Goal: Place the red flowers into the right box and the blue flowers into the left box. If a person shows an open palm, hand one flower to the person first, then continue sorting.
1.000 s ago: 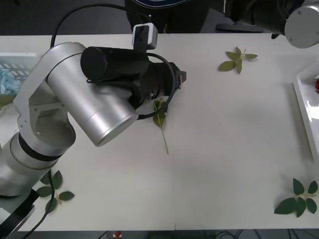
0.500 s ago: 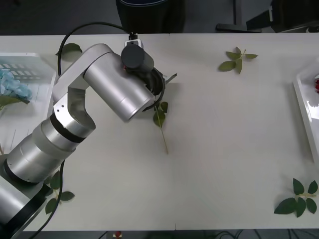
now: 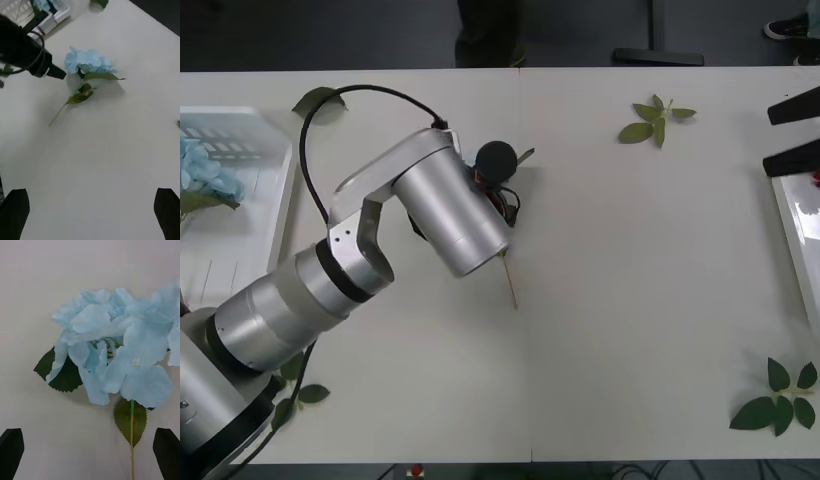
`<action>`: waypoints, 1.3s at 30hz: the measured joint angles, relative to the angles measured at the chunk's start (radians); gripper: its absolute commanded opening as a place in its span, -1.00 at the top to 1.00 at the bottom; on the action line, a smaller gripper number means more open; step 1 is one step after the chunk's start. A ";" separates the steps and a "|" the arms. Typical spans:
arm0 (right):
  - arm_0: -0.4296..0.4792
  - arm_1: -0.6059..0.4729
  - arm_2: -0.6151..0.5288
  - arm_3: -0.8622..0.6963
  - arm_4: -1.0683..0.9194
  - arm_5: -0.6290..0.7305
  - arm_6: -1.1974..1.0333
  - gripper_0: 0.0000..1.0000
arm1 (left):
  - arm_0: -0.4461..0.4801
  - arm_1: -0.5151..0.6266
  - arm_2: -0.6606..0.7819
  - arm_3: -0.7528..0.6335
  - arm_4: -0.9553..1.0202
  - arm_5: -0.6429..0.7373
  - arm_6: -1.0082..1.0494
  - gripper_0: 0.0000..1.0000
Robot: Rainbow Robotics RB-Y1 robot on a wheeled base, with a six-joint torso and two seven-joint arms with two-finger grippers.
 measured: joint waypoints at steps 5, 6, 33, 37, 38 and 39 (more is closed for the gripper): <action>0.077 0.086 0.001 -0.010 0.042 0.000 0.157 -0.93 | 0.000 -0.001 -0.023 0.088 0.000 -0.100 0.022 -1.00; 0.092 0.107 0.001 -0.020 0.061 -0.002 0.163 -0.93 | 0.000 -0.004 -0.022 0.114 -0.001 -0.121 0.020 -1.00; 0.209 0.309 0.188 -0.159 0.394 -0.200 0.290 -0.93 | 0.000 -0.082 -0.023 0.370 -0.061 -0.335 -0.001 -0.65; 0.209 0.336 0.219 -0.159 0.429 -0.223 0.290 -0.94 | 0.000 -0.082 -0.025 0.370 -0.061 -0.335 -0.010 0.20; 0.209 0.343 0.222 -0.159 0.437 -0.225 0.290 -0.94 | 0.000 -0.082 -0.028 0.370 -0.061 -0.335 -0.011 0.63; 0.209 0.350 0.225 -0.159 0.442 -0.225 0.290 -0.94 | 0.000 -0.082 -0.031 0.370 -0.061 -0.335 -0.012 0.79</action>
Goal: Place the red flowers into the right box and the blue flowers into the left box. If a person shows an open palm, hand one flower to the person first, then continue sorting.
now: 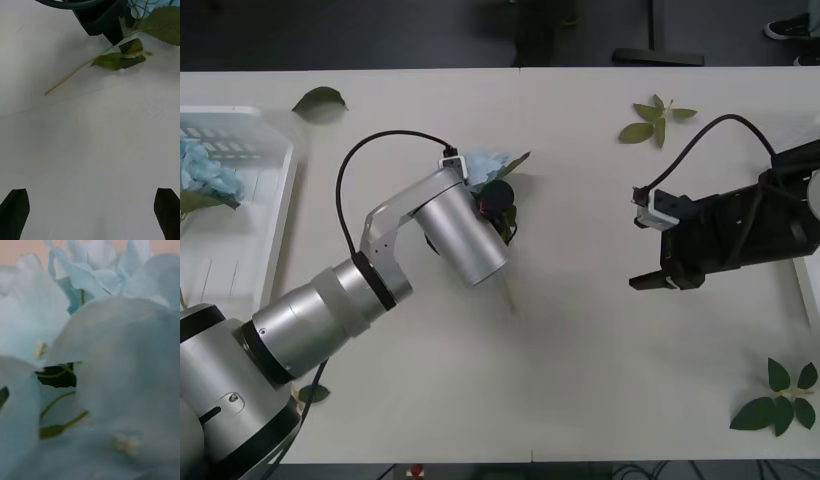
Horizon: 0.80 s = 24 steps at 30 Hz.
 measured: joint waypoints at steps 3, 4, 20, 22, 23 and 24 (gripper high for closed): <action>0.000 0.011 0.002 0.000 0.003 0.000 0.000 -0.94 | 0.000 0.000 -0.013 0.000 0.000 0.000 0.000 0.99; 0.000 0.011 0.002 0.000 0.003 0.000 0.000 -0.94 | 0.000 0.000 -0.016 0.000 0.000 0.000 0.000 1.00; 0.000 0.011 0.002 0.000 0.003 0.000 0.000 -0.94 | 0.000 0.000 -0.018 0.000 0.000 0.000 0.000 1.00; 0.000 0.011 0.002 0.000 0.003 0.000 0.000 -0.94 | 0.000 0.000 -0.018 0.000 0.000 0.000 0.000 1.00; 0.000 0.011 0.002 0.000 0.003 0.000 0.000 -0.94 | 0.000 0.000 -0.018 0.000 0.000 0.000 0.000 1.00; 0.000 0.011 0.002 0.000 0.003 0.000 0.000 -0.94 | 0.000 0.000 -0.018 0.000 0.000 0.000 0.000 1.00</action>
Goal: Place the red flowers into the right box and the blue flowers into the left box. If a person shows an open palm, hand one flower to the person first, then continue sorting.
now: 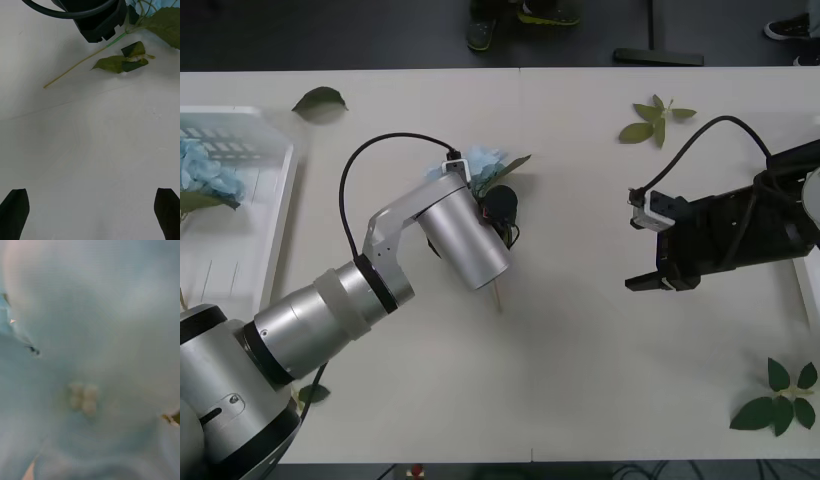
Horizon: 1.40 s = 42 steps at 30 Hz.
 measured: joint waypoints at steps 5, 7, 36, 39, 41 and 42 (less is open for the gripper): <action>0.000 0.000 0.000 0.000 0.000 0.000 0.000 -0.94 | 0.000 0.000 0.000 0.000 0.000 0.000 0.000 0.63; 0.000 0.000 0.000 0.000 0.000 0.000 0.000 -0.93 | 0.000 0.000 0.000 0.000 0.000 0.000 0.000 0.04; 0.000 0.000 0.000 0.000 0.000 0.000 0.000 -0.94 | 0.040 0.000 0.189 -0.230 0.186 0.190 -0.281 -0.67; 0.000 0.000 0.000 0.000 0.000 0.000 0.000 -0.93 | 0.056 0.000 0.187 -0.231 0.195 0.141 -0.201 -0.68; 0.000 0.000 0.000 0.000 0.000 0.000 0.000 -0.94 | 0.063 0.000 0.184 -0.231 0.181 0.132 -0.197 -0.68; 0.000 0.000 0.000 0.000 0.000 0.000 0.000 -0.93 | 0.066 0.000 0.181 -0.230 0.172 0.126 -0.199 -0.67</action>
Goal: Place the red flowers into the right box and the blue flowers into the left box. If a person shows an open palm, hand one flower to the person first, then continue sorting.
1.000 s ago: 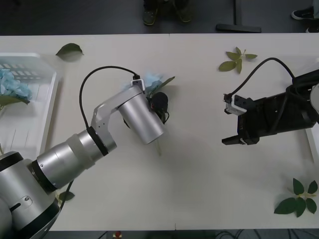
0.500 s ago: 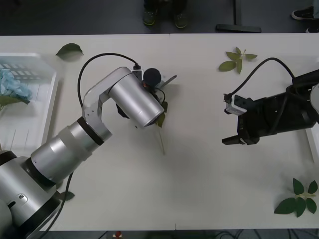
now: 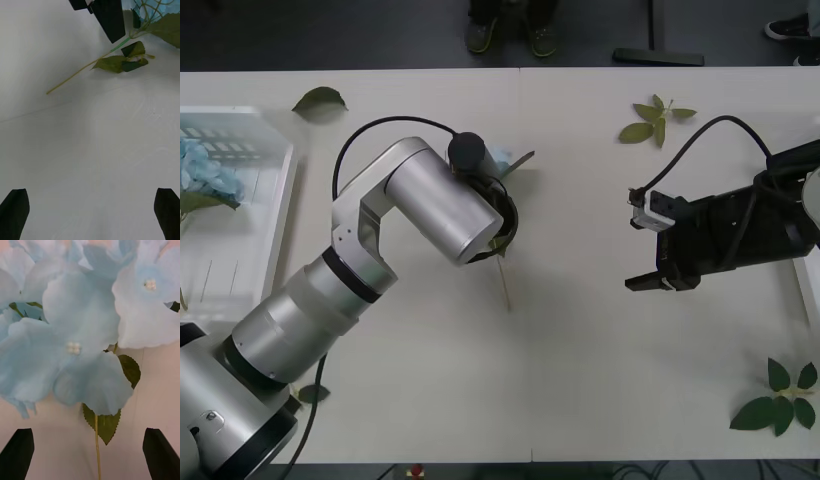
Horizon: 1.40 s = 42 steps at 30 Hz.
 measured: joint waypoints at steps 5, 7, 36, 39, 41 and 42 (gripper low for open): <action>0.000 0.000 0.000 0.000 0.000 0.000 0.000 -0.93 | 0.004 -0.008 -0.015 0.035 -0.047 -0.058 0.000 -0.67; 0.000 0.000 0.000 0.000 0.000 0.000 0.000 -0.94 | 0.004 -0.024 -0.014 0.069 -0.071 -0.091 0.000 -0.67; 0.000 0.000 0.000 0.000 0.000 0.000 0.000 -0.94 | 0.004 -0.131 -0.014 0.291 -0.207 -0.144 0.000 -0.64; 0.000 0.000 0.000 0.000 0.000 0.000 0.000 -0.94 | 0.004 -0.137 -0.014 0.292 -0.209 -0.142 0.000 0.09; 0.000 0.000 0.000 0.000 0.000 0.000 0.000 -0.94 | 0.004 -0.140 -0.014 0.292 -0.221 -0.142 0.000 0.62; 0.000 0.000 0.000 0.000 0.000 0.000 0.000 -0.94 | 0.004 -0.141 -0.014 0.292 -0.224 -0.142 0.000 0.74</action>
